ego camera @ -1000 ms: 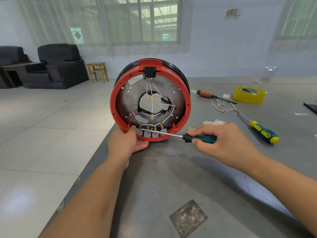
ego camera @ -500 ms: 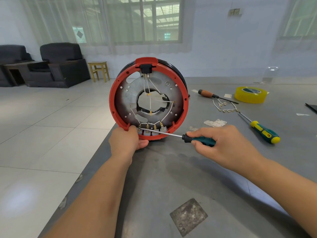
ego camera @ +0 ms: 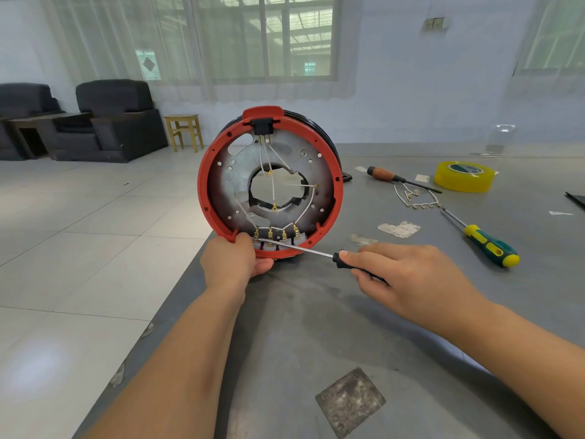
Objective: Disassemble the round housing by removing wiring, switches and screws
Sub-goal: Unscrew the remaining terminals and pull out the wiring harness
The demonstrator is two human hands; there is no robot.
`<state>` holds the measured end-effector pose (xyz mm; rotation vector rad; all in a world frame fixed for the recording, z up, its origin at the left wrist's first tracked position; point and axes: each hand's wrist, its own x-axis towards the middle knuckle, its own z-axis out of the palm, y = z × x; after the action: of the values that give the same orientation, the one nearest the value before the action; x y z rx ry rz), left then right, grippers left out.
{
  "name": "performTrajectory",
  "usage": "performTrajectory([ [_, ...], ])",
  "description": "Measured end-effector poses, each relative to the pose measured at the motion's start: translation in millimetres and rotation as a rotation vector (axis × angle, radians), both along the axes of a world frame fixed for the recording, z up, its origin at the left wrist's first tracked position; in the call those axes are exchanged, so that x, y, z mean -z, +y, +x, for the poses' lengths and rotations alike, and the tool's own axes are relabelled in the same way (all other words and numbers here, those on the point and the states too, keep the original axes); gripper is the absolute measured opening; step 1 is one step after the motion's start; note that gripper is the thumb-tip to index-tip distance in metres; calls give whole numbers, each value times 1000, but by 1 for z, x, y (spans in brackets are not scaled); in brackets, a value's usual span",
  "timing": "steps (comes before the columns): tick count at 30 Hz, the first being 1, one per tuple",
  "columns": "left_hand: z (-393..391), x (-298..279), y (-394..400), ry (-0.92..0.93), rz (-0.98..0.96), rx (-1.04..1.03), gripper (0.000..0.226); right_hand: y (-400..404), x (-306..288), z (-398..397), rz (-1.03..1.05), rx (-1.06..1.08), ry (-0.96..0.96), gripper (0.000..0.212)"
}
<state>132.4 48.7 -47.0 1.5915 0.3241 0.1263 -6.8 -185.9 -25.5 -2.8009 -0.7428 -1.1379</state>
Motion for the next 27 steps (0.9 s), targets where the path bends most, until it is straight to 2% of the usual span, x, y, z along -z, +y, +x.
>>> performTrajectory([
  [2, 1, 1, 0, -3, -12, 0, 12, -1, 1, 0, -48, -6, -12, 32],
  [12, 3, 2, 2, 1, -67, -30, 12, 5, 1, -4, -184, 41, -68, 30],
  [17, 2, 1, 4, -4, -75, -44, 17, 7, 4, -5, -231, 55, -98, 44],
  [20, 3, 0, 4, -3, -79, -51, 14, 9, 6, -4, -221, 67, -109, 45],
  [23, 3, 1, 4, -7, -77, -49, 14, 13, 3, -6, -86, 45, -49, 32],
  [27, 2, 4, 4, -22, -37, -40, 16, 20, -5, -7, 389, 67, 185, 27],
])
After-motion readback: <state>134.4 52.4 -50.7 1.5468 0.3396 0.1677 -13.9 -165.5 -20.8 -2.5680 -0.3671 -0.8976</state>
